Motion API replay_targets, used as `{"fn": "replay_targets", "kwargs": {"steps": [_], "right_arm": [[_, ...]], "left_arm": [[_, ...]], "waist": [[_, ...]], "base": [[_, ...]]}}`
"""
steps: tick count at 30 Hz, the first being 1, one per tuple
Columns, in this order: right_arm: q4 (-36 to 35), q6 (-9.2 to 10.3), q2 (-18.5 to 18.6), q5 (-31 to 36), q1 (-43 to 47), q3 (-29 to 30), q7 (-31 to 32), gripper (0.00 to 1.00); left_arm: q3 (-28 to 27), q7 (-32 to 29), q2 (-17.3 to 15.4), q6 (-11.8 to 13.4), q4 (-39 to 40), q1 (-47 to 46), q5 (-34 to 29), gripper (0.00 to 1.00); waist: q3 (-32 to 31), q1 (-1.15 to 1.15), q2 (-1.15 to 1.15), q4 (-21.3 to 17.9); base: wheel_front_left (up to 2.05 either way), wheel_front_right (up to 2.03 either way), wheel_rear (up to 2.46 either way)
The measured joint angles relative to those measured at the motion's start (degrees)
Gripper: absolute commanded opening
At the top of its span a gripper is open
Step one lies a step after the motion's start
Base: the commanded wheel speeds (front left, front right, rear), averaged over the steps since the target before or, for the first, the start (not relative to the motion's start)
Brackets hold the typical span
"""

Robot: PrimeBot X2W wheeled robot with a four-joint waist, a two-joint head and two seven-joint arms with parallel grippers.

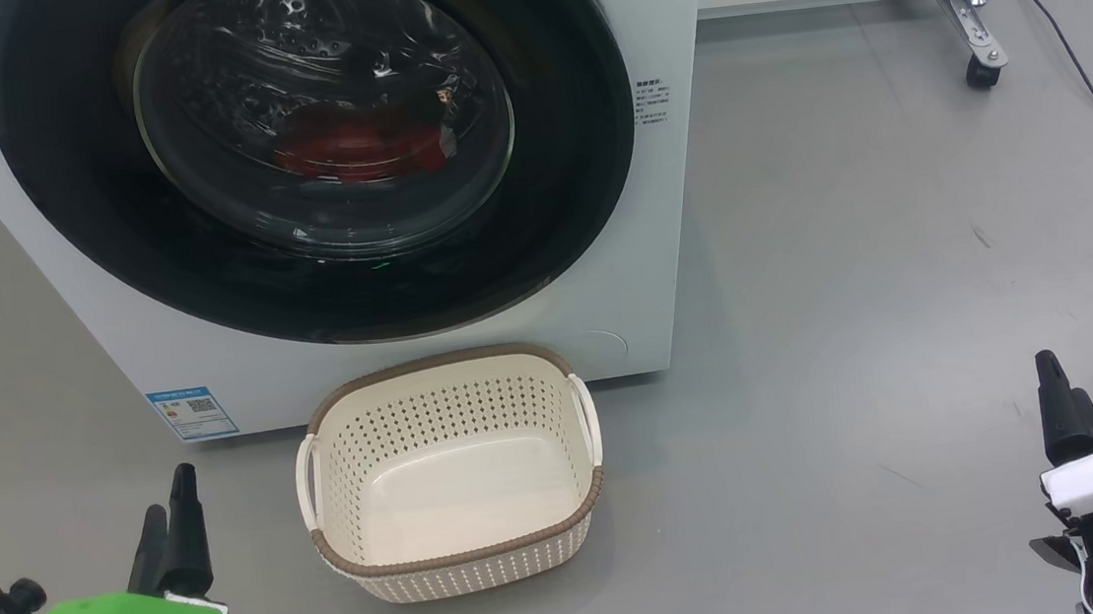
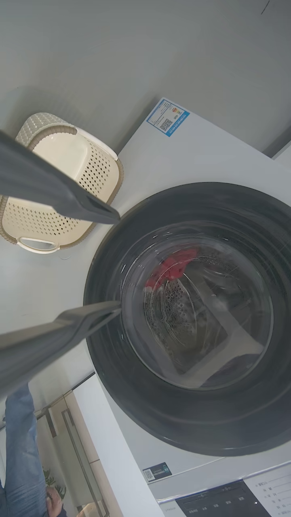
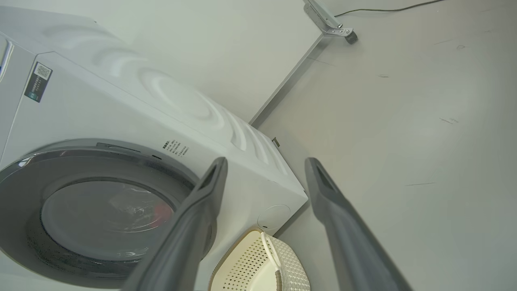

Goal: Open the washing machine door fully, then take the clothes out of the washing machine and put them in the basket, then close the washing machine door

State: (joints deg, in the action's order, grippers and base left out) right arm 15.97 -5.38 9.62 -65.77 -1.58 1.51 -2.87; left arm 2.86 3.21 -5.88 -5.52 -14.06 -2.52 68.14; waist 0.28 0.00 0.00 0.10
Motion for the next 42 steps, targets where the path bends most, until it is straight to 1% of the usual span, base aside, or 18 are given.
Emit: {"fn": "replay_targets", "kwargs": {"steps": [4, 5, 7, 13, 14, 16, 24, 29, 31, 34, 37, 42], "right_arm": [[-0.2, 0.57, 0.8, 3.9, -0.2, -1.3, -0.7, 1.0], [-0.3, 1.02, 1.2, 5.9, -0.2, -2.0, -1.1, 1.0], [-0.3, 1.46, 1.3, 7.8, -0.2, -2.7, -1.6, 1.0], [-0.4, 2.04, 1.5, 12.8, -0.3, -4.8, -2.5, 1.0], [-0.4, 2.56, 1.5, 14.2, -0.3, -5.5, -3.0, 1.0], [-0.4, 2.59, 1.6, 15.8, -0.3, -6.0, -3.1, 1.0], [-0.5, 4.0, 1.7, 21.3, -0.4, -7.9, -4.6, 1.0], [-0.5, 4.12, 1.8, 24.6, -0.6, -9.2, -5.4, 1.0], [-0.6, 4.52, 1.8, 26.0, -0.7, -9.7, -5.6, 1.0], [-0.6, 4.54, 1.9, 28.0, -0.7, -10.5, -6.2, 1.0], [-0.7, 4.95, 2.0, 30.1, -0.7, -11.4, -6.7, 1.0], [-0.7, 5.02, 2.2, 33.2, -0.7, -12.7, -7.5, 1.0]], "left_arm": [[0.2, 0.7, -0.3, 0.8, 1.0, -0.2, -4.7, 1.0], [0.6, 1.0, -0.3, 1.3, 1.4, -0.5, -6.9, 1.0], [1.0, 1.2, -0.3, 1.8, 1.7, -0.7, -9.0, 1.0], [2.8, 2.4, -0.7, 3.0, 2.0, -0.7, -15.1, 1.0], [3.2, 2.6, -0.7, 3.3, 2.0, -0.7, -17.2, 1.0], [3.7, 3.0, -0.8, 3.7, 2.1, -0.7, -18.8, 1.0], [5.6, 4.3, -0.8, 4.7, 2.2, -0.6, -25.0, 1.0], [6.6, 5.1, -0.7, 5.3, 2.2, -0.6, -28.7, 1.0], [6.8, 5.5, -0.7, 5.8, 2.2, -0.6, -30.3, 1.0], [7.2, 6.0, -0.7, 6.3, 2.3, -0.6, -32.4, 1.0], [7.8, 6.5, -0.7, 6.3, 2.3, -0.5, -34.7, 1.0], [8.5, 7.0, -0.6, 7.1, 2.2, -0.5, -37.8, 1.0]], "waist": [[0.0, 0.0, 0.0, 0.0], [0.0, 0.0, 0.0, 0.0], [0.0, 0.0, 0.0, 0.1], [-0.1, 0.0, 0.0, 0.1], [-0.1, 0.0, 0.0, 0.1], [-0.1, 0.0, 0.0, 0.1], [-0.3, 0.0, 0.0, 0.1], [-0.4, 0.0, 0.0, 0.1], [-0.5, 0.0, 0.0, 0.1], [-0.6, 0.0, 0.0, 0.1], [-0.7, 0.0, 0.0, 0.1], [-0.7, 0.0, 0.0, 0.2]], "base": [[0.0, 0.0, 0.0], [0.0, 0.0, 0.0], [0.0, 0.0, 0.0], [0.0, 0.0, 0.0], [0.0, 0.0, 0.0], [0.0, 0.0, 0.0], [0.0, 0.0, 0.0], [0.0, 0.0, 0.0], [0.0, 0.0, 0.0], [0.0, 0.0, 0.0], [0.0, 0.0, 0.0], [0.0, 0.0, 0.0]]}}
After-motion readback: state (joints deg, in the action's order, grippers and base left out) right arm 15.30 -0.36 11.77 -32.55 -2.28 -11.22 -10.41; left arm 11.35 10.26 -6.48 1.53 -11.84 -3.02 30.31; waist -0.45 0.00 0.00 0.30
